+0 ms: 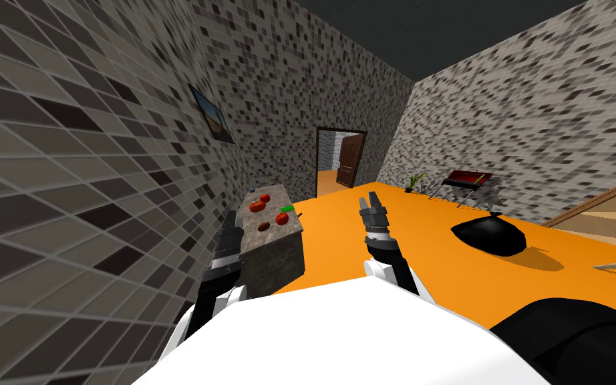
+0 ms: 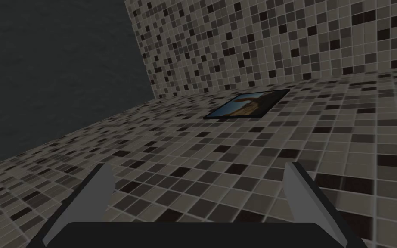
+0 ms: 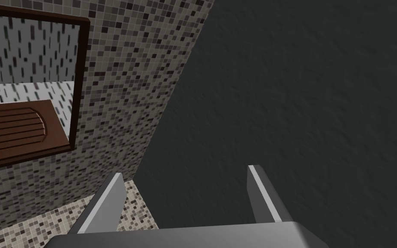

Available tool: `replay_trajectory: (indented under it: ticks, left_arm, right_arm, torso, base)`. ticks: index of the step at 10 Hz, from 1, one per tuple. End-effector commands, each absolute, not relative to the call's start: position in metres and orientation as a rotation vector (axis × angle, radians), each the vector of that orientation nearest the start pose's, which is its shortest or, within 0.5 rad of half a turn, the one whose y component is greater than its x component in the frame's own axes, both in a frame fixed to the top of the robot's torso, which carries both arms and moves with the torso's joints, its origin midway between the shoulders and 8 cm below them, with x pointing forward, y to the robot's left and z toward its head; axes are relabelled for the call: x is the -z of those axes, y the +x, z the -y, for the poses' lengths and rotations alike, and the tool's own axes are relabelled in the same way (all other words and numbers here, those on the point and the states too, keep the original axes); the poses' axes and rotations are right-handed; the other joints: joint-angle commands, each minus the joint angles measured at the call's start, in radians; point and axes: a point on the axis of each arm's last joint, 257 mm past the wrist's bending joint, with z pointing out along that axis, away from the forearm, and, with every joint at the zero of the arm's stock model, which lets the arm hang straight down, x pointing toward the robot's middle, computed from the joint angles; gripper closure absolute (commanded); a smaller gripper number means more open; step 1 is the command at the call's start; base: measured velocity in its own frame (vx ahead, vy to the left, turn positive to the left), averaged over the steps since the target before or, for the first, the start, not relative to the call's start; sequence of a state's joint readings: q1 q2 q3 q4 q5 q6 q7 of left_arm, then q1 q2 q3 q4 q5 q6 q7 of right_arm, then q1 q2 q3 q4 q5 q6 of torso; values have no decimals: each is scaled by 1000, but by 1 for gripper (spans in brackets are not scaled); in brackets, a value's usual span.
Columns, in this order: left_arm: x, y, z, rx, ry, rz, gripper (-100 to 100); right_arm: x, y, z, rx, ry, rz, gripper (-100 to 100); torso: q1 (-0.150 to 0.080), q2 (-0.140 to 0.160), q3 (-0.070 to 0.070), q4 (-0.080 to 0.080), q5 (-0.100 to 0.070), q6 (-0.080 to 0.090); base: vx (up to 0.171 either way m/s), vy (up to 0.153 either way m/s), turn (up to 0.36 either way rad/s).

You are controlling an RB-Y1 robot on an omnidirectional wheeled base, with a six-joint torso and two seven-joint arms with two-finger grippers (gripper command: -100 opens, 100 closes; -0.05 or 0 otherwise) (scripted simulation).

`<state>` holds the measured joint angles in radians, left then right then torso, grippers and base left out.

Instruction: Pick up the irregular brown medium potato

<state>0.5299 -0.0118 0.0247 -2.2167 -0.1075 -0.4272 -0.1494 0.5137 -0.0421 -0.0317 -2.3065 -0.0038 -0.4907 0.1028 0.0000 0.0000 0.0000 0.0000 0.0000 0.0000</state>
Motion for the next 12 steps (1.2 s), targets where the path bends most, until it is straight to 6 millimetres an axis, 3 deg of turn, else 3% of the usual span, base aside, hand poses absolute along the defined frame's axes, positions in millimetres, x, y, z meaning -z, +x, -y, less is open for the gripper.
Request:
replay_trajectory:
  ticks: [1, 12]
  left_arm:
    - [32, 366, -286, 1026, -644, -846, -100]
    - [62, 401, -296, 1039, -723, -1059, -100]
  right_arm:
    - [-31, 338, 286, -1176, 581, -662, 0]
    - [-31, 338, 286, -1176, 581, -662, 0]
  torso:
    - [0, 0, 0, 0, 0, 0]
    - [0, 1, 1, 0, 0, 0]
  base:
    - [0, 0, 0]
    - [-20, -3, 9]
